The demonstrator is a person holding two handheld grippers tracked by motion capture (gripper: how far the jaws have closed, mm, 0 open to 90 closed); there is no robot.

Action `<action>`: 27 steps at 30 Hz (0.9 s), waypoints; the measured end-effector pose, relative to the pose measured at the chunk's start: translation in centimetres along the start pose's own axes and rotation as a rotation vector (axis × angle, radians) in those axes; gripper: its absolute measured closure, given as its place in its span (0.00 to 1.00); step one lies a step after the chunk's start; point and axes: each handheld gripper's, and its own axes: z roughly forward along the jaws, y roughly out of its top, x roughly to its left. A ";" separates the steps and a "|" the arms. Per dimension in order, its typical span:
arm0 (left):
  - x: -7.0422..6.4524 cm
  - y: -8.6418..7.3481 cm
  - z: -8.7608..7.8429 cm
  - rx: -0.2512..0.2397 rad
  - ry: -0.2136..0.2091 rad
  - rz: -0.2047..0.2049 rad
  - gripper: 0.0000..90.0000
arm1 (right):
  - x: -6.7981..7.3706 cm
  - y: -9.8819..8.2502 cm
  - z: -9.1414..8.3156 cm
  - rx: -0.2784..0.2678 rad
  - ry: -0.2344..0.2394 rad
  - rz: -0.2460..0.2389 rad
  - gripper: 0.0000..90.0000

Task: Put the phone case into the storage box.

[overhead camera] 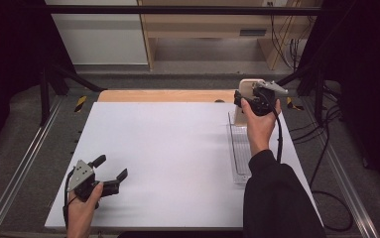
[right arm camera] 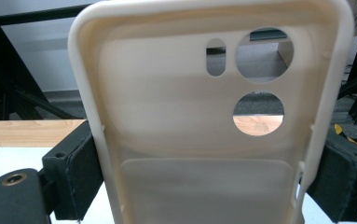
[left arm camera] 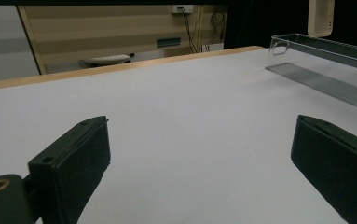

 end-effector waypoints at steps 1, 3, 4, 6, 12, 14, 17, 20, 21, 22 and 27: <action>0.0 0.0 0.0 0.000 0.000 0.000 0.05 | 0.0 -0.1 0.1 0.000 0.001 0.003 0.13; 0.0 0.0 0.0 -0.002 0.000 0.001 0.05 | -0.1 -0.2 0.1 0.000 -0.005 0.000 0.13; 0.0 0.0 0.0 -0.002 0.000 0.001 0.05 | -0.1 -0.2 0.1 0.000 -0.005 0.000 0.13; 0.0 0.0 0.0 -0.001 -0.001 0.000 0.04 | -0.2 -0.4 0.2 -0.001 -0.005 0.003 0.13; -0.1 0.0 0.0 -0.002 -0.002 0.003 0.04 | -0.5 -1.1 0.8 0.005 -0.018 -0.004 0.13; -0.1 0.0 0.0 -0.003 -0.002 0.002 0.04 | -0.6 -1.2 1.0 0.003 -0.025 -0.005 0.13; -0.1 0.0 0.0 -0.003 -0.003 0.003 0.04 | -0.8 -1.3 1.3 -0.006 -0.027 0.003 0.13; -0.1 0.0 0.0 -0.004 -0.004 0.004 0.04 | -0.7 -1.4 1.6 -0.008 -0.029 0.005 0.13; -0.1 0.0 0.0 -0.004 -0.005 0.004 0.04 | -0.7 -1.5 1.7 -0.015 -0.031 0.001 0.13; -0.1 0.0 0.0 -0.004 -0.005 0.004 0.04 | -0.7 -1.5 1.7 -0.015 -0.031 0.001 0.13; -0.1 0.0 0.0 -0.002 -0.007 0.008 0.04 | -0.6 -1.7 2.1 -0.019 -0.032 0.000 0.13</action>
